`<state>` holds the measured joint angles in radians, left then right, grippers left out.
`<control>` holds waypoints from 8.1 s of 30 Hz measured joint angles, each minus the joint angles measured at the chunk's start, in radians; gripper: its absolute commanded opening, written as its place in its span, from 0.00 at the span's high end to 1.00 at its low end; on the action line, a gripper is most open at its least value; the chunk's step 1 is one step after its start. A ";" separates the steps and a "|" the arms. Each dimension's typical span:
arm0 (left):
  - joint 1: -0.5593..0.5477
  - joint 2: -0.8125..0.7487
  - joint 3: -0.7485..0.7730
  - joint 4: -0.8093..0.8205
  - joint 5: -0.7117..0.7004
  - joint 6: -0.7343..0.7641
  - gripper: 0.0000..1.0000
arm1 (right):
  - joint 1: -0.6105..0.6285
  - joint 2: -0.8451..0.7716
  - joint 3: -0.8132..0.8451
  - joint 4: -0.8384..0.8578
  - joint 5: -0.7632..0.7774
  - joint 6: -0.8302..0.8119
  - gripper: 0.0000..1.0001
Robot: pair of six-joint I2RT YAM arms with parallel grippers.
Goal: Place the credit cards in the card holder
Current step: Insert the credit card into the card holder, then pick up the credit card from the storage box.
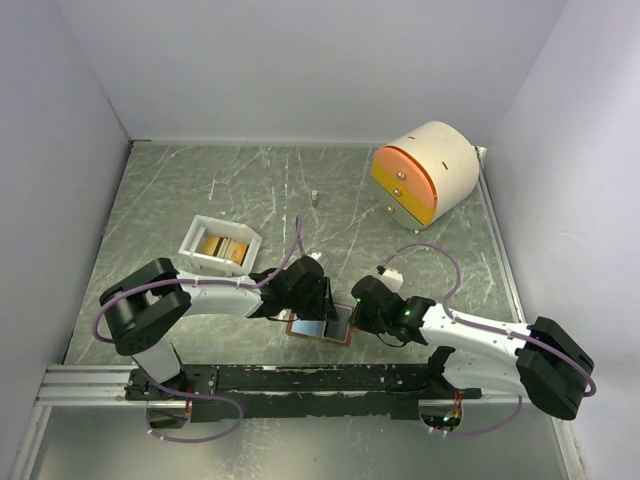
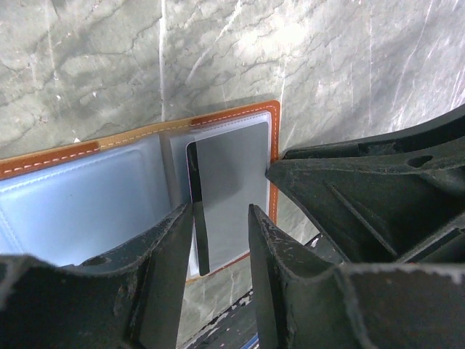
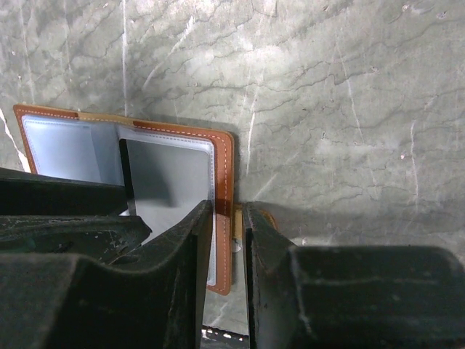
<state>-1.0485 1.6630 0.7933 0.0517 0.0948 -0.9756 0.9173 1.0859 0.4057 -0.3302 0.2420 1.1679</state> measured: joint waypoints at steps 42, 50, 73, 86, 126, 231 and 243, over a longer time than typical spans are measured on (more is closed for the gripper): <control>0.255 -0.270 0.256 -0.449 -0.245 0.349 0.44 | 0.000 0.036 0.101 0.050 -0.076 -0.078 0.73; 0.445 -0.310 0.321 -0.623 -0.463 0.629 0.36 | 0.000 0.135 0.101 0.127 -0.124 -0.137 0.73; 0.729 -0.009 0.319 -0.599 -0.645 1.003 0.49 | 0.000 0.178 0.105 0.172 -0.149 -0.179 0.73; 0.729 -0.008 0.325 -0.594 -0.638 1.022 0.48 | 0.000 0.181 0.105 0.176 -0.149 -0.179 0.73; 0.717 0.091 0.349 -0.539 -0.641 1.045 0.57 | 0.000 0.212 0.116 0.190 -0.153 -0.181 0.73; 0.593 -0.677 -0.401 0.335 0.736 -0.089 0.93 | 0.000 -0.055 0.030 0.700 -0.358 -0.080 0.92; 0.574 -0.662 -0.379 0.163 0.639 0.000 0.49 | -0.005 -0.137 -0.016 0.691 -0.319 -0.077 1.00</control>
<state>-0.4744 1.0012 0.4141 0.2146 0.7338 -0.9756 0.9123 0.9485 0.3901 0.3607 -0.0765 1.0908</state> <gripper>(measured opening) 0.488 0.009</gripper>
